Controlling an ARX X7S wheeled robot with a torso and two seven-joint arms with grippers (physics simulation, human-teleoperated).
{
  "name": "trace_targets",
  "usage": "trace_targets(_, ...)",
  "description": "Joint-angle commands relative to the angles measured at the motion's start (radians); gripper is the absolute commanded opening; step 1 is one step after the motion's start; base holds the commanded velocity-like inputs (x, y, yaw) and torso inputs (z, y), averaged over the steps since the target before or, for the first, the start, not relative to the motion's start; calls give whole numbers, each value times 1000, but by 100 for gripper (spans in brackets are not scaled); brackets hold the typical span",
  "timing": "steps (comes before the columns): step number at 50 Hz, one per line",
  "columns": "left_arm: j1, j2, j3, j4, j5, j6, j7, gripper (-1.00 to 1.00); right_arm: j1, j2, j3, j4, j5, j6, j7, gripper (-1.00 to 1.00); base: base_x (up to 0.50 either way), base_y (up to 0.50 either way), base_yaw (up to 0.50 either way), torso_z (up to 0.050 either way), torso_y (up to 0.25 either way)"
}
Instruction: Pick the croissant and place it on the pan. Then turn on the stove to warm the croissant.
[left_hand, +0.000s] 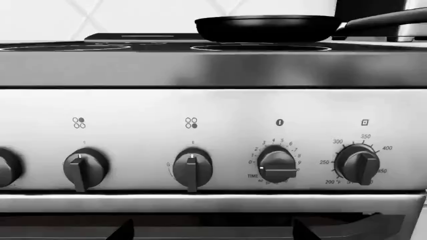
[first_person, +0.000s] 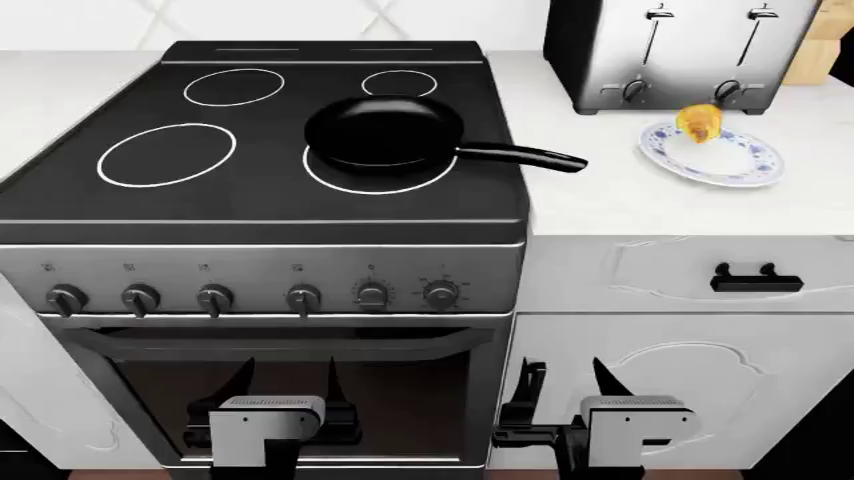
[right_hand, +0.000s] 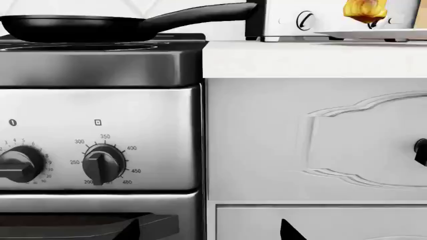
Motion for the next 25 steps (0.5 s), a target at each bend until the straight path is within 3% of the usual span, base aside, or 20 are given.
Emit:
trace_targets(1,7,-19,18,-9,-40,41,10,100,-3,16,-27,1,-2,-10,26,100,0,0,0,0,0)
trace_targets(16,12,-61,40,-30,-103,117,-8,100,5,55,-97,2,-28,22,102,100,0,0,0,0,0)
trace_targets(25,30,-89,66,-2,-130,145,24,100,-8,81,-118,-42,-2,14,87,100,0,0,0,47,0)
